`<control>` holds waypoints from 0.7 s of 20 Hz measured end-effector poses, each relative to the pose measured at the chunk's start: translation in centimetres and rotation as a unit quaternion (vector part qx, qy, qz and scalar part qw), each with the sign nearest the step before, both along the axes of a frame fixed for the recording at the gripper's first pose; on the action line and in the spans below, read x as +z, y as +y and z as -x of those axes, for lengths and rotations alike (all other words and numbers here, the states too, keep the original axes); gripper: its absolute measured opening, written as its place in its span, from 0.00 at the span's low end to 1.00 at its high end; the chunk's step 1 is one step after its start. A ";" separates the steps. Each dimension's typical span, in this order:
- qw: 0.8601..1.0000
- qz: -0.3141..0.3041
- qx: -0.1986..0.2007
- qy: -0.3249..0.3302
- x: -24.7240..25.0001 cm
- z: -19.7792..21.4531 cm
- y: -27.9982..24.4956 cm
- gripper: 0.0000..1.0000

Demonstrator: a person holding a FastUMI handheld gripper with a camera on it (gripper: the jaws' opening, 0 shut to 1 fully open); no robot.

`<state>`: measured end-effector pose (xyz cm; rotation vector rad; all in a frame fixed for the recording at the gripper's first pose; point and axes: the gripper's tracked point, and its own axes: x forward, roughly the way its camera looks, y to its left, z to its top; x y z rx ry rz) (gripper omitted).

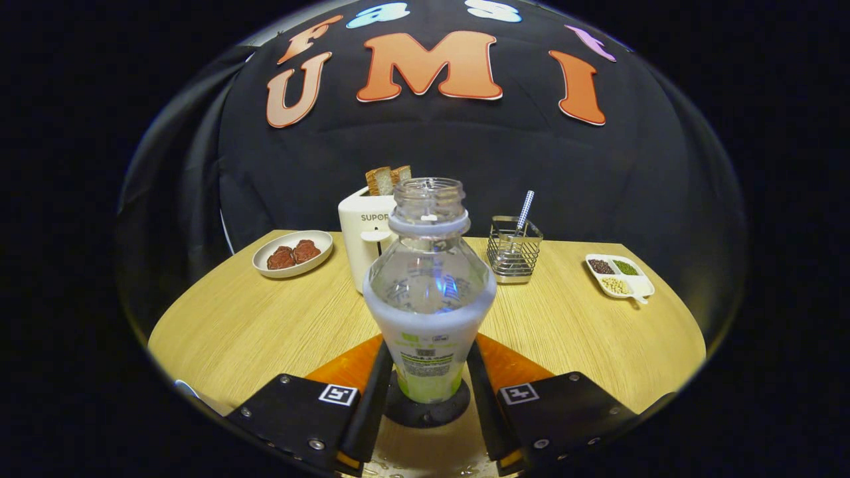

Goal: Take the bottle from table, then pour the juice into the cup, finally place the bottle on the coaster

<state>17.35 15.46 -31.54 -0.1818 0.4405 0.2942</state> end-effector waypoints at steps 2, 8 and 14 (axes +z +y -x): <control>1.000 -0.001 -0.005 0.009 -0.3 0.1 -0.6 0.67; 0.999 -0.033 -0.011 -0.013 4.7 2.5 -2.0 0.97; 0.998 -0.003 -0.022 -0.065 13.6 7.5 -7.2 0.97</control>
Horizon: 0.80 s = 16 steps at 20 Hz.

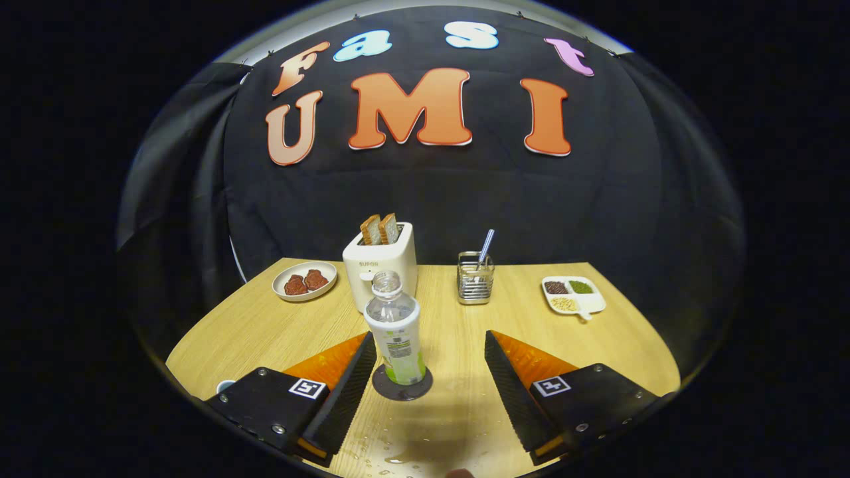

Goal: Take the bottle from table, then pour the juice into the cup, finally place the bottle on the coaster

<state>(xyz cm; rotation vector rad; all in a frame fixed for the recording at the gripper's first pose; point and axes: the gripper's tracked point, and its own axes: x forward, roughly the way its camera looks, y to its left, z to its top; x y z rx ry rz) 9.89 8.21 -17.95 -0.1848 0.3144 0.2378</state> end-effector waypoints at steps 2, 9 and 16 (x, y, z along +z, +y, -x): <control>0.999 0.008 -0.017 -0.027 3.8 2.0 -2.2 0.97; 0.997 -0.014 -0.051 -0.060 13.8 8.8 -5.5 0.97; 0.993 -0.038 -0.074 -0.081 16.5 11.9 -6.9 0.97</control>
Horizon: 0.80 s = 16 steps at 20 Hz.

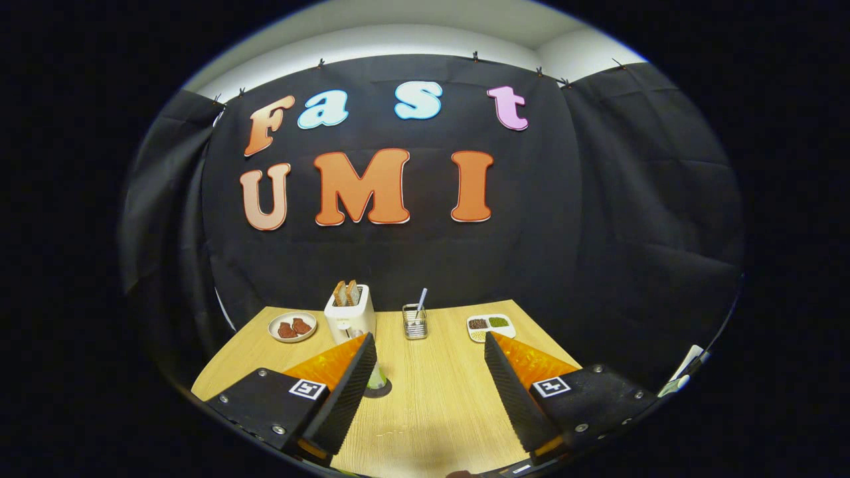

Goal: Take the bottle from table, then pour the juice into the cup, finally place the bottle on the coaster

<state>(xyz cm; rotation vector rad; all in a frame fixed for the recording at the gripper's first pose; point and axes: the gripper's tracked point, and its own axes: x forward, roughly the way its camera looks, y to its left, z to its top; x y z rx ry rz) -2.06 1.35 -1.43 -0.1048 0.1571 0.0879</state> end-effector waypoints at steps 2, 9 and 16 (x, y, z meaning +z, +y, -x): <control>1.000 0.003 -0.001 -0.010 0.4 0.3 -0.3 0.97; 1.000 0.014 0.011 -0.015 0.1 0.7 0.4 0.97; 1.000 0.009 0.014 -0.021 0.5 0.7 0.7 0.97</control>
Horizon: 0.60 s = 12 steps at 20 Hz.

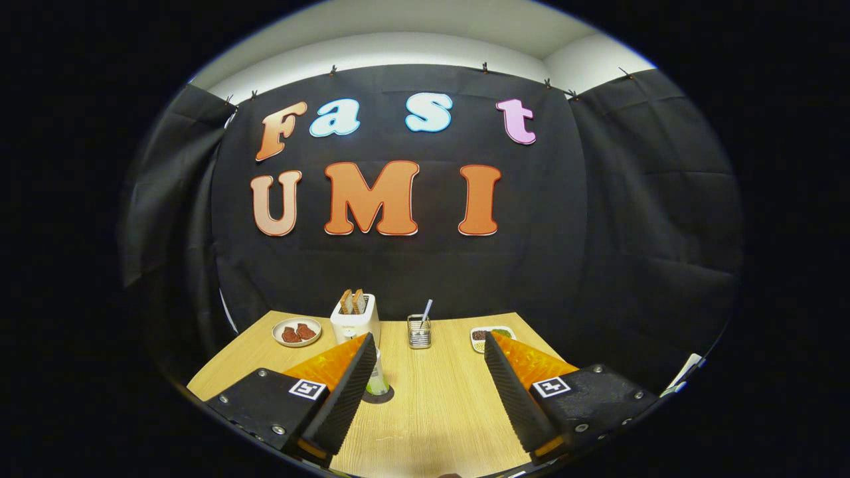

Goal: Take the bottle from table, then pour the juice into the cup, finally place the bottle on the coaster

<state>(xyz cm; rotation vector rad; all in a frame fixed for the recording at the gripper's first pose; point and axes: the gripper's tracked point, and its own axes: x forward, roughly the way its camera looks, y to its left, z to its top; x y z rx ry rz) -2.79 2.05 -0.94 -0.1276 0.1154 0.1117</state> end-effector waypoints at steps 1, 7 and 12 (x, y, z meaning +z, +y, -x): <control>1.000 0.000 -0.001 0.001 -0.1 0.1 -0.1 0.97; 1.000 -0.006 -0.009 0.001 -0.3 0.4 -0.9 0.97; 1.000 -0.008 -0.018 -0.001 -0.2 0.6 -1.7 0.97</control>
